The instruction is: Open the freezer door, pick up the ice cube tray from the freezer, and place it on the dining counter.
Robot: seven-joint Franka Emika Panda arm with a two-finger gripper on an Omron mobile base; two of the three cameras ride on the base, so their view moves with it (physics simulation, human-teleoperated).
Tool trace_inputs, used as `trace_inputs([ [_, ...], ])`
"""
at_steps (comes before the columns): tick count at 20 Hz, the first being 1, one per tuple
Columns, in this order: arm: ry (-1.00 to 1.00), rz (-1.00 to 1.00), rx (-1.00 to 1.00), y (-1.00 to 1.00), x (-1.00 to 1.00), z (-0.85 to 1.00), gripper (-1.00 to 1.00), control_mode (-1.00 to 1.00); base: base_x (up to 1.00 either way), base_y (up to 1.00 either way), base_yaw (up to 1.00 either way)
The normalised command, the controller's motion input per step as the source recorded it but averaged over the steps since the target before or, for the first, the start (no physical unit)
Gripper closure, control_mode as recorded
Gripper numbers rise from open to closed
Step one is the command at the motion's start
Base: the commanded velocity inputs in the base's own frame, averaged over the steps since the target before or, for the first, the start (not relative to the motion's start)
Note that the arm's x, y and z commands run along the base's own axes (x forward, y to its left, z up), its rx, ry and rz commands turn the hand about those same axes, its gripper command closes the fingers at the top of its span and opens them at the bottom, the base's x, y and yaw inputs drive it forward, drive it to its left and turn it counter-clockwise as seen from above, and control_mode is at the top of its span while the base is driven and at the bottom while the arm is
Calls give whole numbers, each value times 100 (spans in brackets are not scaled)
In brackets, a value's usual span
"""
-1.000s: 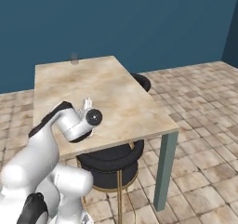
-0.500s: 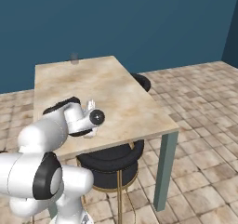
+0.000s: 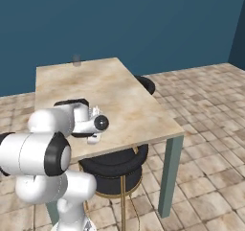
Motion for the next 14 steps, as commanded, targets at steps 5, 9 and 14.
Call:
trace_inputs([
  [5, 3, 0, 0, 0, -5, 27, -100, -100, 0, 0, 0],
  [9, 0, 0, 0, 0, -2, 48, -100, -100, 0, 0, 0],
  [14, 8, 0, 0, 0, -18, 61, -100, -100, 0, 0, 0],
])
